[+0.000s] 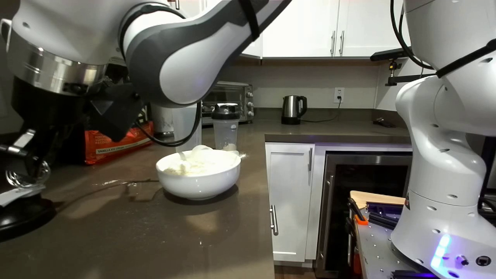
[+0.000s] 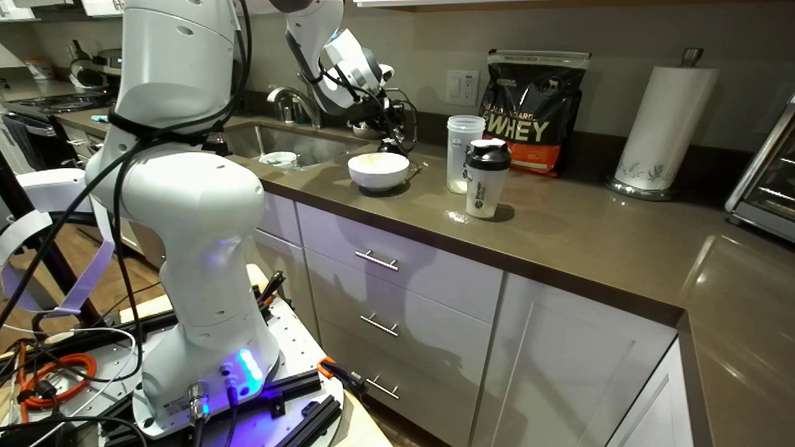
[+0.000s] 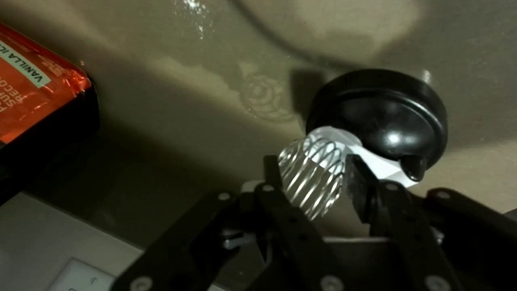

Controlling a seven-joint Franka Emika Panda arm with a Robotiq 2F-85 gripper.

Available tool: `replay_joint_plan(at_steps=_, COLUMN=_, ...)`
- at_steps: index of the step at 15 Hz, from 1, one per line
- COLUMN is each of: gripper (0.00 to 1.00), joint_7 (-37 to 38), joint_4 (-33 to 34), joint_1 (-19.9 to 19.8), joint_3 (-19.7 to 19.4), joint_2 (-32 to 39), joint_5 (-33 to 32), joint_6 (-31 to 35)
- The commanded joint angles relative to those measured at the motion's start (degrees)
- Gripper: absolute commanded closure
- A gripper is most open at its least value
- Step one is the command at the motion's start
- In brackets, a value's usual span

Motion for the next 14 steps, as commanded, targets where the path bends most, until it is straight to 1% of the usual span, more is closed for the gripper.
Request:
replay_joint_plan(at_steps=1, gripper=0.58, joint_7=1.3, joint_4=-0.9, joint_1=-0.1, joint_3=0.1, joint_2=-0.7, joint_5=0.3, joint_6=1.2)
replay_joint_plan(at_steps=2, gripper=0.54, joint_7=1.5, joint_4=-1.2, joint_1=0.0, joint_3=0.0, joint_2=-1.0, joint_5=0.2, joint_6=1.2)
replay_joint_plan(at_steps=5, gripper=0.51, joint_7=2.1, joint_4=-1.7, joint_1=0.1, joint_3=0.0, joint_2=-1.6, joint_5=-0.1, joint_6=1.3)
replay_joint_plan(at_steps=8, gripper=0.50, joint_7=2.8, joint_4=-2.1, joint_1=0.0, joint_3=-0.2, joint_2=-2.1, joint_5=-0.4, joint_6=1.5)
replay_joint_plan(at_steps=9, gripper=0.61, joint_7=2.9, joint_4=-2.3, joint_1=-0.1, joint_3=-0.2, joint_2=-2.3, joint_5=-0.5, joint_6=1.6)
replay_joint_plan(at_steps=10, gripper=0.62, joint_7=3.0, joint_4=-2.5, joint_1=-0.1, joint_3=-0.3, joint_2=-2.5, joint_5=-0.5, joint_6=1.7)
replay_joint_plan(at_steps=11, gripper=0.61, joint_7=3.1, joint_4=-2.6, joint_1=-0.1, joint_3=-0.4, joint_2=-2.6, joint_5=-0.6, joint_6=1.7)
replay_joint_plan(at_steps=12, gripper=0.67, joint_7=3.3, joint_4=-2.9, joint_1=-0.2, joint_3=-0.5, joint_2=-2.9, joint_5=-0.6, joint_6=1.8)
replay_joint_plan(at_steps=13, gripper=0.61, joint_7=3.6, joint_4=-3.3, joint_1=-0.1, joint_3=-0.6, joint_2=-3.2, joint_5=-0.7, joint_6=1.8)
replay_joint_plan(at_steps=14, gripper=0.61, joint_7=3.8, joint_4=-3.7, joint_1=-0.2, joint_3=-0.7, joint_2=-3.6, joint_5=-0.8, joint_6=1.9)
